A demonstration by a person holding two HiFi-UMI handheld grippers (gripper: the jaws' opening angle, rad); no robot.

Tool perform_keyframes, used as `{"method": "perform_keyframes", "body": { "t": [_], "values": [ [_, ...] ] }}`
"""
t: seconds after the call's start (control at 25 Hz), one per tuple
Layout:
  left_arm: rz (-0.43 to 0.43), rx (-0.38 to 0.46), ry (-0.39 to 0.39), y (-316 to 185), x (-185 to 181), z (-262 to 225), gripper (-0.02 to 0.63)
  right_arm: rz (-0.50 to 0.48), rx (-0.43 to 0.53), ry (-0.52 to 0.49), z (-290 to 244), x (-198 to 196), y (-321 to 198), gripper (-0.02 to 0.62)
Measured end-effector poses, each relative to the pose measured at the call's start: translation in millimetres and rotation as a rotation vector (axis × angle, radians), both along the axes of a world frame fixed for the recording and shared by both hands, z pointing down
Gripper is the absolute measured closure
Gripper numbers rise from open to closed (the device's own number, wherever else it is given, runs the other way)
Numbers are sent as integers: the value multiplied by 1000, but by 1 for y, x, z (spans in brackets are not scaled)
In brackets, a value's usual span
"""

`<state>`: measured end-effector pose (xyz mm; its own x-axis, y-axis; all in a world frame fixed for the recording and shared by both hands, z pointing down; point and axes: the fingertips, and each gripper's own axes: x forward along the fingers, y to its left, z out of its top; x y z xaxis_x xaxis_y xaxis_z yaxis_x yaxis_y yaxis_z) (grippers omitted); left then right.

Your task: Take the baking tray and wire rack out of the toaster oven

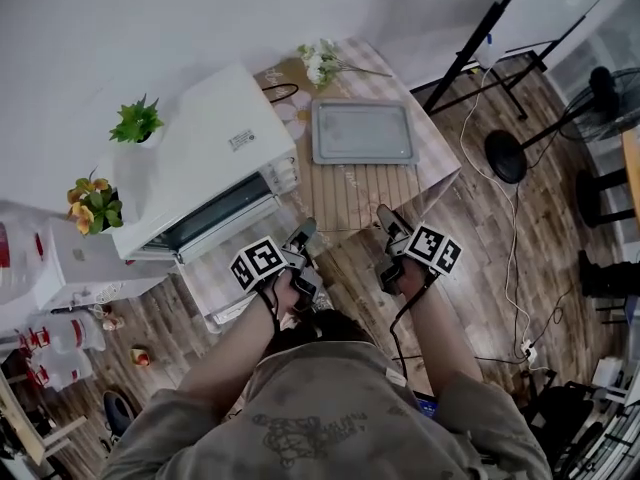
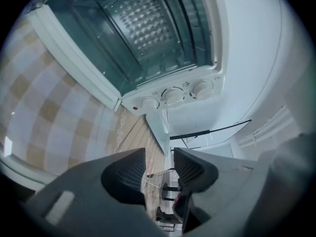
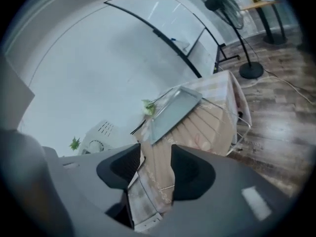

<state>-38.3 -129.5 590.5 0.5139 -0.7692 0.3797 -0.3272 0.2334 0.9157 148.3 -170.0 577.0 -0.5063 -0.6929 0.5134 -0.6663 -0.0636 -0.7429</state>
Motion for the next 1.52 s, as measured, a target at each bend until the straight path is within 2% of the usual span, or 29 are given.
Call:
{"method": "perform_keyframes", "body": {
  "t": [0.12,0.28,0.4,0.52,0.96,1.12,1.28,1.36,1.48,1.52],
  "values": [
    [2,50,-71,-1,-19,-17,468,-129,108,73,-34,-26,0,378],
    [0,120,-141,1,-43,-44,477,-263,244,168,-75,-56,5,424],
    [31,184,-228,4,-57,-67,494,-354,350,244,-104,-78,10,458],
    [59,259,-316,7,-71,-93,505,-420,440,279,-132,-100,14,495],
    [181,565,-832,28,-109,-192,557,-607,733,344,-224,-174,38,532],
    [149,632,-946,42,-127,-227,571,-652,826,334,-255,-199,50,553],
    [72,661,-997,60,-153,-258,602,-699,864,233,-284,-223,63,568],
    [66,668,-1094,69,-165,-270,603,-732,900,207,-297,-235,69,568],
    [111,674,-1290,87,-174,-280,603,-786,956,194,-310,-252,81,569],
    [114,681,-1318,92,-176,-284,603,-802,973,195,-313,-257,85,569]
  ]
}}
